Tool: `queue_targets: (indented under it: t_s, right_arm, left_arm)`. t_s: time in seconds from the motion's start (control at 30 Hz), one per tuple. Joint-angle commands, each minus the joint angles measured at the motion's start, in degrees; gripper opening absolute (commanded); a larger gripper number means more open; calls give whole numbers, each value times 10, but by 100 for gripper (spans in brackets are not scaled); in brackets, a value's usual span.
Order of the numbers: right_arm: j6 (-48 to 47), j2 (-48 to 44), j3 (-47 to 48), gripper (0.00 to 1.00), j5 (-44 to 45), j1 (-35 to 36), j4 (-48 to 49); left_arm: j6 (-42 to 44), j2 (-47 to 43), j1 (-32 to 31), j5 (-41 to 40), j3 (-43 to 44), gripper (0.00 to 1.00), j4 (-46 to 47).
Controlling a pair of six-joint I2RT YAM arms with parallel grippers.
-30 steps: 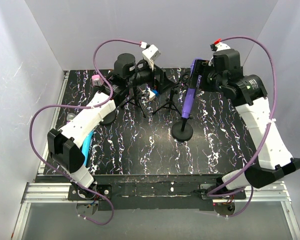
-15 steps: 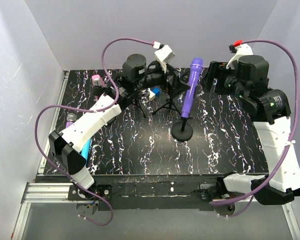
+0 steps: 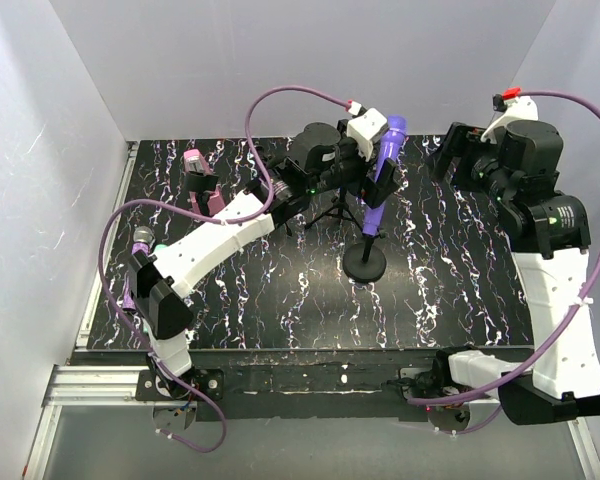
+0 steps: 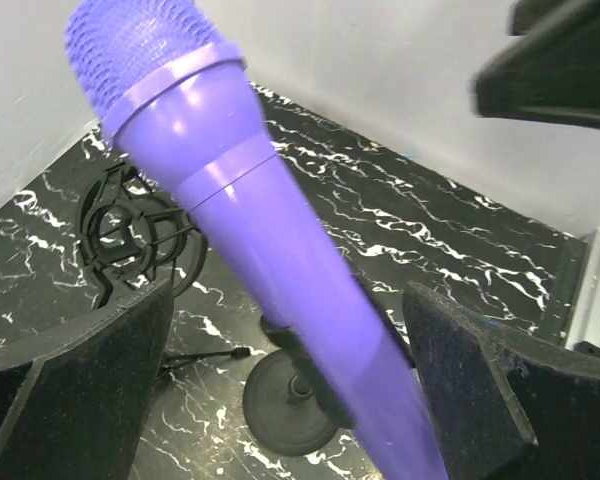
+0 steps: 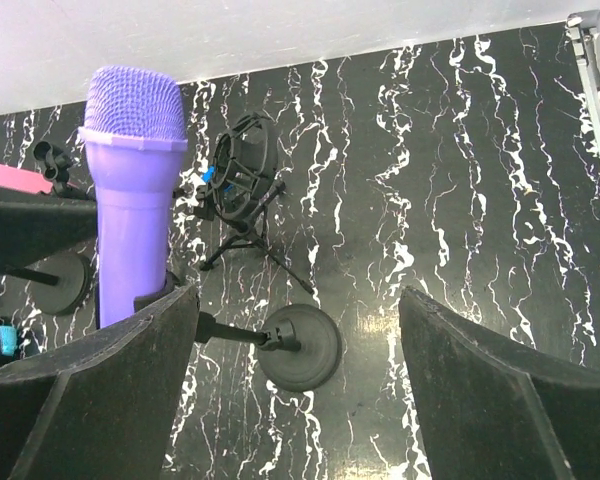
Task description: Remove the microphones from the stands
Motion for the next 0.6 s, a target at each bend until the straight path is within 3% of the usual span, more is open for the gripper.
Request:
queue_targets:
  t_s: [0.0, 0.3, 0.43, 0.57]
  right_arm:
    - [-3, -27, -17, 87, -11, -6, 35]
    - [-44, -46, -64, 84, -81, -9, 55]
    - [-82, -65, -94, 85, -140, -9, 64]
    - [-86, -72, -113, 85, -160, -8, 72]
  left_arm:
    - [13, -3, -5, -23, 26, 97, -14]
    - [120, -3, 0, 103, 73, 66, -93]
    - [121, -7, 25, 142, 77, 56, -129]
    - [120, -9, 63, 188, 82, 52, -148]
